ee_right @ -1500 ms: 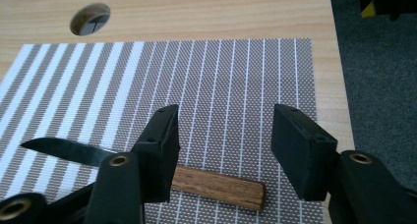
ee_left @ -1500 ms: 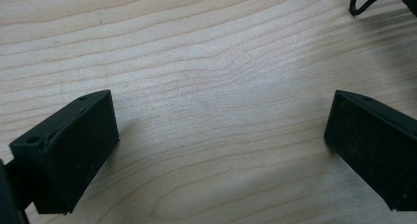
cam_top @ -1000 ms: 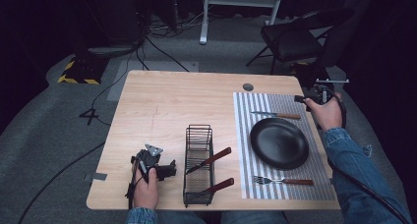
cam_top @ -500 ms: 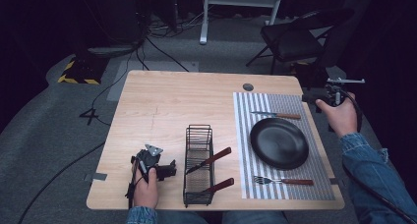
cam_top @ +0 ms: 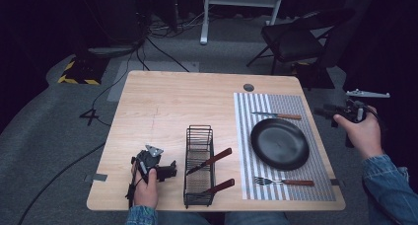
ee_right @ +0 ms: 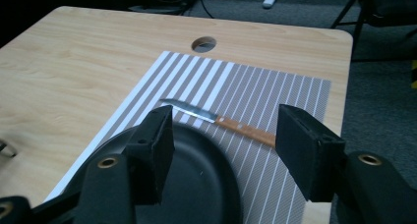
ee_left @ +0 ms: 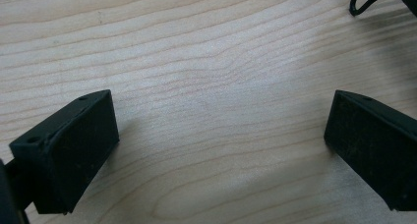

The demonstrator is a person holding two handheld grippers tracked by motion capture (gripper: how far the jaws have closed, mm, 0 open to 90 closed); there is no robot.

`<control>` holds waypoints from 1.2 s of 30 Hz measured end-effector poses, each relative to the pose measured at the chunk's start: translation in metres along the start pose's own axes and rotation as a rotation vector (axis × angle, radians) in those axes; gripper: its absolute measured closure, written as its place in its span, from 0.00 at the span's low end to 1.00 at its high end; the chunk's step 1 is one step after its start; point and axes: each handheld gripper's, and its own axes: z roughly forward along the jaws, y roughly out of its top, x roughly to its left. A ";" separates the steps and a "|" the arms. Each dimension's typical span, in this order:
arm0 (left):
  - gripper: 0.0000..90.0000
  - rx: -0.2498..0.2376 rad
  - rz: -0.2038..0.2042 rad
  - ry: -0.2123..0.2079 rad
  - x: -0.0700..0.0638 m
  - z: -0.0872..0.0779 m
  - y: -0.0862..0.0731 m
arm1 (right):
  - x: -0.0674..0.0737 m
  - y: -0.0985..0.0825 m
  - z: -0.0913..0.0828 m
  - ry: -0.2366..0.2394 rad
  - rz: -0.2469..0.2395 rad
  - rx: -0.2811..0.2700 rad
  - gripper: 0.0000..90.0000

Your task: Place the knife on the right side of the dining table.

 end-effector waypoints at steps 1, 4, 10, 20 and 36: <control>0.00 0.000 -0.003 0.000 0.000 0.000 0.000 | 0.003 -0.008 -0.008 0.014 0.001 -0.011 0.44; 0.00 -0.001 -0.003 0.000 0.000 0.000 0.000 | 0.007 -0.021 -0.017 0.022 -0.007 -0.018 0.44; 0.00 0.000 -0.003 0.000 0.000 0.000 0.000 | 0.013 -0.051 -0.026 0.025 -0.010 -0.006 0.43; 0.00 0.000 -0.002 -0.002 0.000 0.000 0.000 | 0.014 -0.104 -0.016 -0.018 -0.015 0.040 0.43; 0.00 -0.001 0.003 -0.006 0.000 0.000 0.000 | 0.015 -0.173 0.004 -0.088 -0.025 0.010 0.40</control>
